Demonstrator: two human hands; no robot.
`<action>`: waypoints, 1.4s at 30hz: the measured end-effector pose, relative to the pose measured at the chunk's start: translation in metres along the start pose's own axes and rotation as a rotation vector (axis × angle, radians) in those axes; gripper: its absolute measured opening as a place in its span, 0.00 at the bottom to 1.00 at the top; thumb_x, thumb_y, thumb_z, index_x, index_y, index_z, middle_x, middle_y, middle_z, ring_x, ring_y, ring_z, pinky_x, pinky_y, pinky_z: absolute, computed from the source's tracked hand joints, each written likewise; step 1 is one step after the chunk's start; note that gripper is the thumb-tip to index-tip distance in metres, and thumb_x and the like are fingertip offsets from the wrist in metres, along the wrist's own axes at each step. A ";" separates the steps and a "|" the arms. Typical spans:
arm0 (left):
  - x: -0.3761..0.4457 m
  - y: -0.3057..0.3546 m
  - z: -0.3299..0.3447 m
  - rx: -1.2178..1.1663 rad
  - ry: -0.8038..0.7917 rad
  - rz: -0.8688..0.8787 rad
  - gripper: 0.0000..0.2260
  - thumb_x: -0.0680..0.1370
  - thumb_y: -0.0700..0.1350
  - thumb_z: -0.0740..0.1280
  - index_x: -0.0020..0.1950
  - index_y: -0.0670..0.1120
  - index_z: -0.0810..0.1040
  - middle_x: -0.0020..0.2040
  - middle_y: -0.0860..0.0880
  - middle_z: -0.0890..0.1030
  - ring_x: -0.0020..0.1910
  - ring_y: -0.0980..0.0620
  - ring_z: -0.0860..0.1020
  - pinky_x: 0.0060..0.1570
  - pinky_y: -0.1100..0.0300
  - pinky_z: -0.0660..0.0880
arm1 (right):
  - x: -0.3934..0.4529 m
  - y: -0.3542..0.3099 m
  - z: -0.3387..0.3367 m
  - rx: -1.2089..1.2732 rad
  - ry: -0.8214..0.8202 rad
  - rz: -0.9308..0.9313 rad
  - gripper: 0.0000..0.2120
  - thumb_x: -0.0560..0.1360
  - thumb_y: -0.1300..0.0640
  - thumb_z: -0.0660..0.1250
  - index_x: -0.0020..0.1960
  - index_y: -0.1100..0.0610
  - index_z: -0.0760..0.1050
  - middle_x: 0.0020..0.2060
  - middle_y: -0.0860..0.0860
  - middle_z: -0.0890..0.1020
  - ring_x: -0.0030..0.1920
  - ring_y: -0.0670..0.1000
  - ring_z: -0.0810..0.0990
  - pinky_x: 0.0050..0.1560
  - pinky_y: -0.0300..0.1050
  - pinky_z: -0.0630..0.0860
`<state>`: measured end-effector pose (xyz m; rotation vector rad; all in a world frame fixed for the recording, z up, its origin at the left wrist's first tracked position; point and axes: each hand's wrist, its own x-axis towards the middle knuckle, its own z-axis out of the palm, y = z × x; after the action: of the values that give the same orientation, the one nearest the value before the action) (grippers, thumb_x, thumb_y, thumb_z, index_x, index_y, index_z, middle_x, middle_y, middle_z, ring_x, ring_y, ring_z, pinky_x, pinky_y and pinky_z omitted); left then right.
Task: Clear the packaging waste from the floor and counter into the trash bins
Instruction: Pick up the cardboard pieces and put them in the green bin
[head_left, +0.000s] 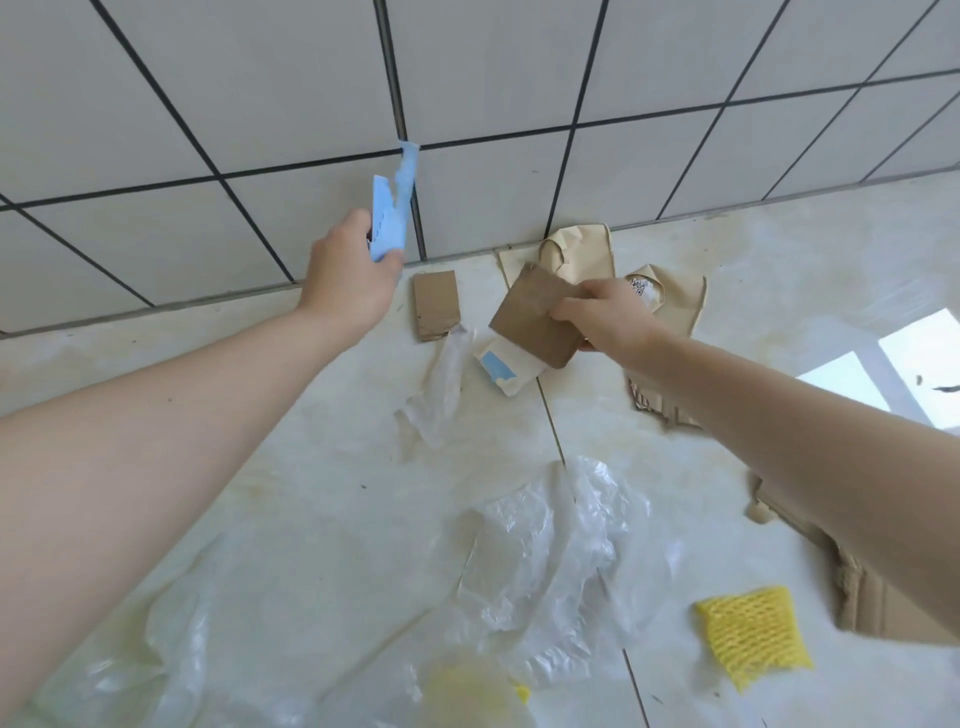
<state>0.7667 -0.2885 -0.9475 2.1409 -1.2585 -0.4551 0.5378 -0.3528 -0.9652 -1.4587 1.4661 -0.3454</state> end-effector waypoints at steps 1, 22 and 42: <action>0.002 0.003 0.004 -0.148 -0.048 -0.097 0.08 0.77 0.43 0.65 0.52 0.40 0.75 0.45 0.42 0.78 0.43 0.42 0.75 0.41 0.52 0.72 | -0.001 0.002 0.001 -0.050 -0.033 -0.004 0.04 0.70 0.57 0.66 0.39 0.57 0.75 0.38 0.54 0.77 0.45 0.57 0.79 0.50 0.52 0.80; 0.007 0.000 0.060 -0.120 -0.149 -0.543 0.18 0.72 0.42 0.72 0.59 0.39 0.74 0.58 0.41 0.77 0.55 0.42 0.78 0.49 0.50 0.78 | -0.028 0.017 0.030 -0.742 -0.326 -0.220 0.15 0.74 0.56 0.61 0.60 0.51 0.72 0.50 0.53 0.66 0.52 0.58 0.64 0.54 0.50 0.68; -0.009 -0.003 0.028 -0.053 0.141 -0.126 0.03 0.72 0.37 0.68 0.43 0.41 0.75 0.41 0.47 0.76 0.38 0.49 0.71 0.33 0.61 0.65 | -0.050 0.000 0.070 -0.772 -0.346 -0.203 0.17 0.75 0.53 0.66 0.59 0.60 0.66 0.59 0.59 0.63 0.53 0.62 0.71 0.57 0.55 0.73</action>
<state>0.7484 -0.2891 -0.9708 2.1751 -1.0278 -0.3780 0.5807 -0.2786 -0.9761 -2.1524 1.2126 0.3924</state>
